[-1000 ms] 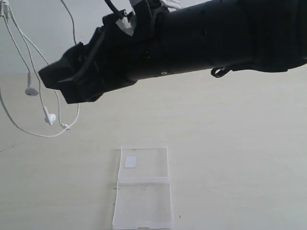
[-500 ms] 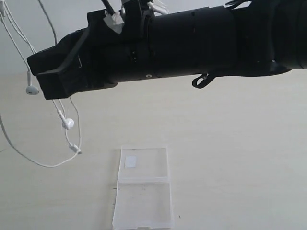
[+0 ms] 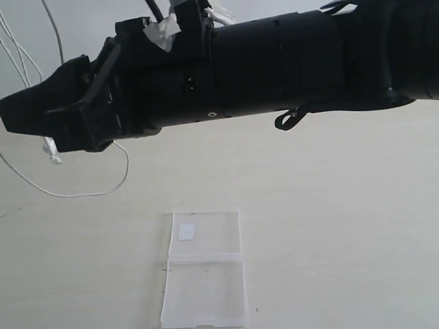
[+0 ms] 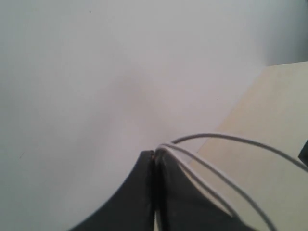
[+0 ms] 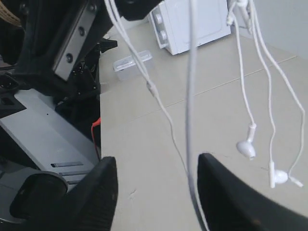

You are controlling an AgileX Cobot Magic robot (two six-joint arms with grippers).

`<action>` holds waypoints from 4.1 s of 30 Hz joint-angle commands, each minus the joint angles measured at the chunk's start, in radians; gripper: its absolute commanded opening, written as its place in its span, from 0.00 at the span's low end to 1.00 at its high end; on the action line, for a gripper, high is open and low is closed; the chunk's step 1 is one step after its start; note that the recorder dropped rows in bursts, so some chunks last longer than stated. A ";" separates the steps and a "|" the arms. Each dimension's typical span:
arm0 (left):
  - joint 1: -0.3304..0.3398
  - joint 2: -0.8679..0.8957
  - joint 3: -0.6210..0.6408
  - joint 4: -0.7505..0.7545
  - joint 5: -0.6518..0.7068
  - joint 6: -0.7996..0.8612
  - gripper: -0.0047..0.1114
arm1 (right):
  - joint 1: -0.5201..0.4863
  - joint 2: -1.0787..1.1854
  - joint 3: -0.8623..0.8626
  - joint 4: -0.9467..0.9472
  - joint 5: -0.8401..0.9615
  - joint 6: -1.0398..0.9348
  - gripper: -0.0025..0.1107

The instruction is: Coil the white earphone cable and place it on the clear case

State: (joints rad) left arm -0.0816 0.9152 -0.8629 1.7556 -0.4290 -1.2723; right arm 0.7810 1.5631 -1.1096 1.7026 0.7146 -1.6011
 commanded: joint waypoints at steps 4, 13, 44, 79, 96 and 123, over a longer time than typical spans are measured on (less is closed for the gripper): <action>0.001 0.004 0.005 -0.011 0.001 -0.038 0.04 | -0.001 0.000 -0.006 0.042 -0.016 0.005 0.50; 0.001 0.004 0.005 -0.011 -0.024 -0.067 0.04 | 0.084 0.083 -0.084 0.042 -0.086 0.005 0.55; -0.001 -0.002 0.006 -0.011 -0.047 -0.090 0.04 | 0.207 0.180 -0.346 -0.866 -0.235 0.867 0.02; -0.001 -0.043 -0.047 -0.011 -0.115 -0.514 0.04 | 0.207 0.165 -0.343 -1.555 -0.094 1.411 0.02; -0.001 -0.041 -0.047 -0.011 -0.054 -0.514 0.04 | 0.207 0.156 -0.343 -1.490 -0.067 1.375 0.41; 0.002 0.025 -0.047 -0.011 0.012 -0.465 0.04 | 0.207 -0.004 -0.343 -1.446 0.142 1.406 0.68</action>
State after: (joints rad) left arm -0.0816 0.9344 -0.9036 1.7556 -0.4264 -1.7457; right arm 0.9875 1.5736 -1.4536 0.2616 0.8506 -0.1973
